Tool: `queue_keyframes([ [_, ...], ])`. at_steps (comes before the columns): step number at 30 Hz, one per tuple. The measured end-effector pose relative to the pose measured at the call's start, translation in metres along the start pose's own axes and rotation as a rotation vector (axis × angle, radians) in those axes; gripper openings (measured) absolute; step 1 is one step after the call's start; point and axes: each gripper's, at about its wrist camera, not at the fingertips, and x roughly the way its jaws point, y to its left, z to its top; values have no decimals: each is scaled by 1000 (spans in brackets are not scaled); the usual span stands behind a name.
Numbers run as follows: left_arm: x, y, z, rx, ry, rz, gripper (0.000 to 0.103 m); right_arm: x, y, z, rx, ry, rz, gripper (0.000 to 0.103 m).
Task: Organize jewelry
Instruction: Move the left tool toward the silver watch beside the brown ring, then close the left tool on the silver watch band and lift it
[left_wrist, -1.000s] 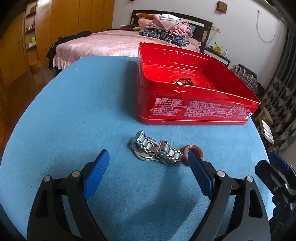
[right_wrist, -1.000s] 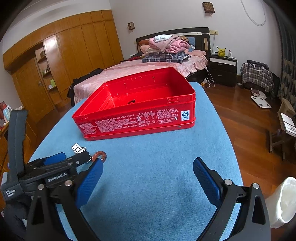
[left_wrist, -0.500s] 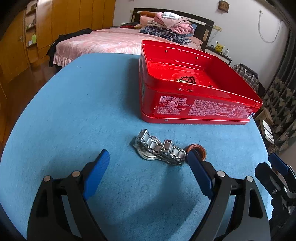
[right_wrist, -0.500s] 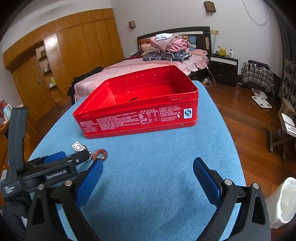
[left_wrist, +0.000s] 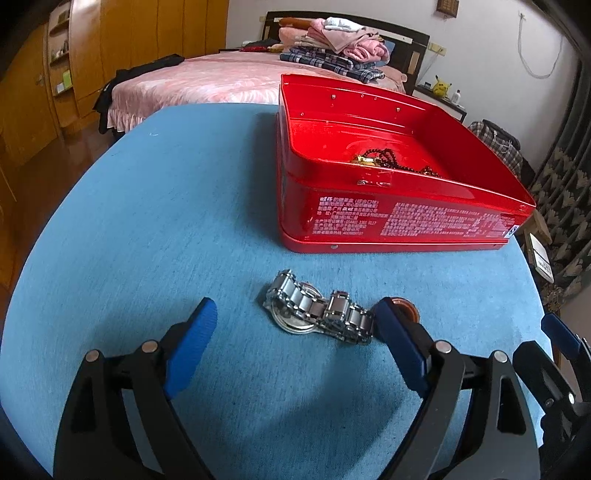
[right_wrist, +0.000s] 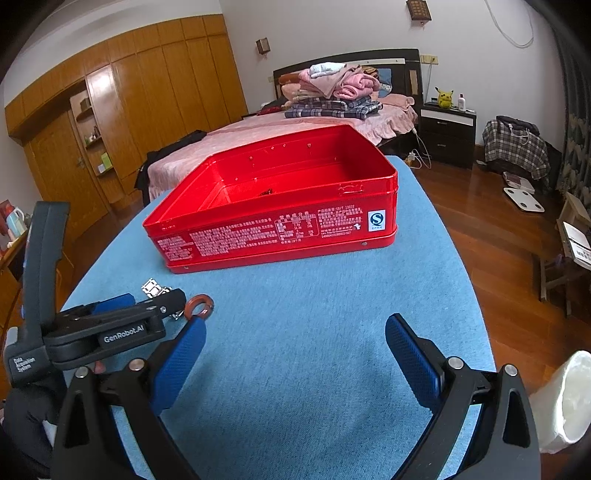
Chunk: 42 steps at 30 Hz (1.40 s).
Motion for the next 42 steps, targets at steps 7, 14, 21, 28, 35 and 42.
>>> queue_keyframes([
  [7,-6,10,-5,14,3,-28,74,0,1,-1,0,-2,3,96],
  [14,-14,18,-15,43,5,-31,57,-2,1,-1,1,-4,9,96],
  [21,-23,32,-19,21,-11,-60,53,-1,0,-2,1,-3,10,96],
  [28,-19,11,-21,18,-1,-71,71,0,1,-2,1,-3,11,96],
  [35,-4,-4,-10,45,15,-4,80,0,-2,-3,22,-3,12,96],
  [42,1,-5,-3,49,25,41,75,-1,-3,-5,25,-4,15,96],
])
